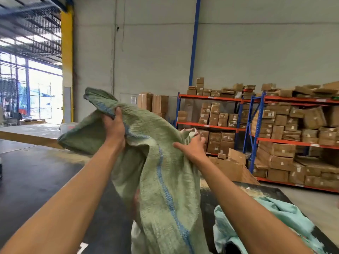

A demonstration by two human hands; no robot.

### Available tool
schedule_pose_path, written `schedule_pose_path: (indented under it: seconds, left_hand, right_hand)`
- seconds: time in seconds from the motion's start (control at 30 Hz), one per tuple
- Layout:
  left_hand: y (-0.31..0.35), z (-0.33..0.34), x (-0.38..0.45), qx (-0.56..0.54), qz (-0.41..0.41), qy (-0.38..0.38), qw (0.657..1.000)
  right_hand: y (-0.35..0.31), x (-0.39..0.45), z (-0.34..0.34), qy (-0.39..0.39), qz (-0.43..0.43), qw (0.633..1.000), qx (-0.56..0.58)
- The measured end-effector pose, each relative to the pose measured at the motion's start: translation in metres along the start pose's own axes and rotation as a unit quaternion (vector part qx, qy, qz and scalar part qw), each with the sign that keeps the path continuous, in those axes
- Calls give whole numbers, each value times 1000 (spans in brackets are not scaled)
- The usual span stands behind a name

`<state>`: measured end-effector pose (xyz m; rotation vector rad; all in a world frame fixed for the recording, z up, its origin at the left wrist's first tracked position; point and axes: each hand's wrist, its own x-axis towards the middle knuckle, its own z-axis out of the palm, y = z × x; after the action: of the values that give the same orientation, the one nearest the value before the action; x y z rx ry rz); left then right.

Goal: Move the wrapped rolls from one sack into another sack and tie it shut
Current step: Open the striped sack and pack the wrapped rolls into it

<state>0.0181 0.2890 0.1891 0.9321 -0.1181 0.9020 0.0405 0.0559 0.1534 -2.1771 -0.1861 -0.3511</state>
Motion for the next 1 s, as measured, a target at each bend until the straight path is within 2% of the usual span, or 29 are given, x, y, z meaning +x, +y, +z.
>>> schedule_pose_path:
  seconds: [0.07,0.13,0.27,0.33,0.37,0.43,0.5,0.53,0.6,0.67,0.77,0.87,0.93,1.0]
  left_hand:
    - [8,7,4,24,31,39,998]
    - [17,3,11,84,38,73,993]
    - [23,-16,19,180,80,91,976]
    - [23,-20,14,186,99,71,975]
    - [21,-21,10,163,90,48,981]
    - [22,-17,3,74,25,-8,997]
    - [19,-7,0,-8,-43,-86,995]
    - [19,0,-7,-22,-64,-130,989]
    - [20,13,-26,19,-74,-198,977]
    - [16,18,-35,51,-58,-214,974]
    - [16,4,-32,23,-65,-162,984]
    - [19,-18,-30,21,-71,-58,996]
    - [17,-37,-23,16,-87,68,994]
    - [15,-59,-11,-39,-125,155,979]
  right_hand:
    - [-21,-3,-4,80,-20,996,22]
    - [-29,1,-10,119,5,993,24]
    - [-14,4,-17,133,55,985,-93]
    - [-8,0,-12,135,35,985,-101]
    - [-6,-4,-8,103,10,992,-76]
    - [-9,-13,3,-22,-85,996,-30]
    - [-18,-29,19,-158,-189,969,-28]
    - [-23,-38,28,-209,-212,954,-25]
    - [-30,-49,46,-243,-209,947,-19]
    - [-30,-45,58,-210,-209,955,-3]
    - [-21,-34,47,-73,-176,981,43]
    - [21,-10,20,21,-57,992,110]
    - [62,-1,4,49,47,990,125]
    - [104,-1,-6,43,110,991,60]
